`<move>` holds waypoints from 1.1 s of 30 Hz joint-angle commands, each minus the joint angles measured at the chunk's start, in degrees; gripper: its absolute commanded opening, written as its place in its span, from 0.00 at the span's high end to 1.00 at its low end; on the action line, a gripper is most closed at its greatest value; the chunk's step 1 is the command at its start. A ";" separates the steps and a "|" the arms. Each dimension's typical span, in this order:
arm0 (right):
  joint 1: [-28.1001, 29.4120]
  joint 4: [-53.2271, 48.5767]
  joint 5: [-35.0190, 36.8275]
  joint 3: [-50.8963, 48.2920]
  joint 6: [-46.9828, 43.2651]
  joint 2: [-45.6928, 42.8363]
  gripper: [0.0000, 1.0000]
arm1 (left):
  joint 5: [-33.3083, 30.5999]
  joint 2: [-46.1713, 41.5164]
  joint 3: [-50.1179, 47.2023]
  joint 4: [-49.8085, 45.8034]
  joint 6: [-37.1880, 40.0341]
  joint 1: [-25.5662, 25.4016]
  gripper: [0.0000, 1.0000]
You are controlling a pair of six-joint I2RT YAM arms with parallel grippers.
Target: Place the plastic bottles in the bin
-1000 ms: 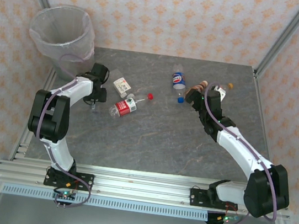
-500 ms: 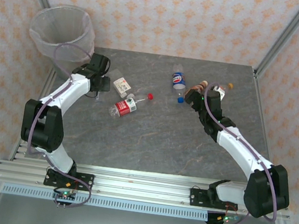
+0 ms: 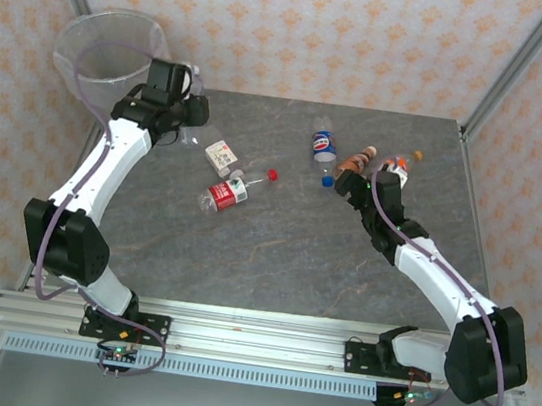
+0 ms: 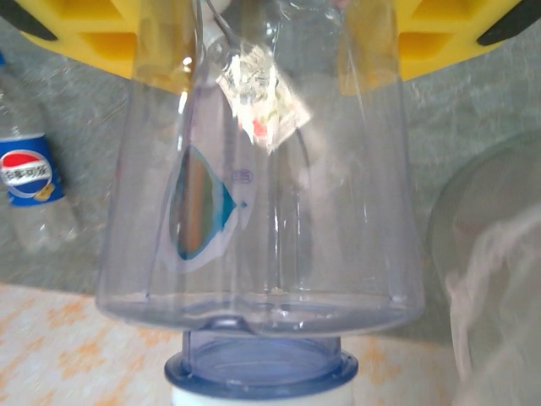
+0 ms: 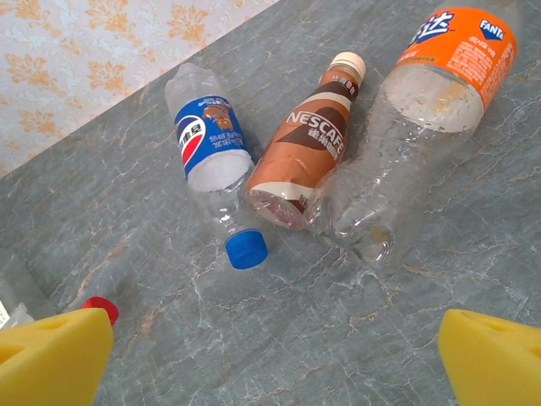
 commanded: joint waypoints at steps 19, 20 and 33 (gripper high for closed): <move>-0.28 1.70 4.15 -2.32 -0.57 -4.80 0.01 | -9.06 14.60 38.63 -0.55 12.11 4.76 0.58; -0.32 1.78 4.31 -2.55 -0.49 -4.90 0.01 | -10.22 14.96 39.33 0.24 12.92 5.26 0.58; -0.32 1.84 5.24 -3.80 0.09 -6.33 0.01 | -21.16 29.54 57.58 -2.11 18.47 12.29 0.58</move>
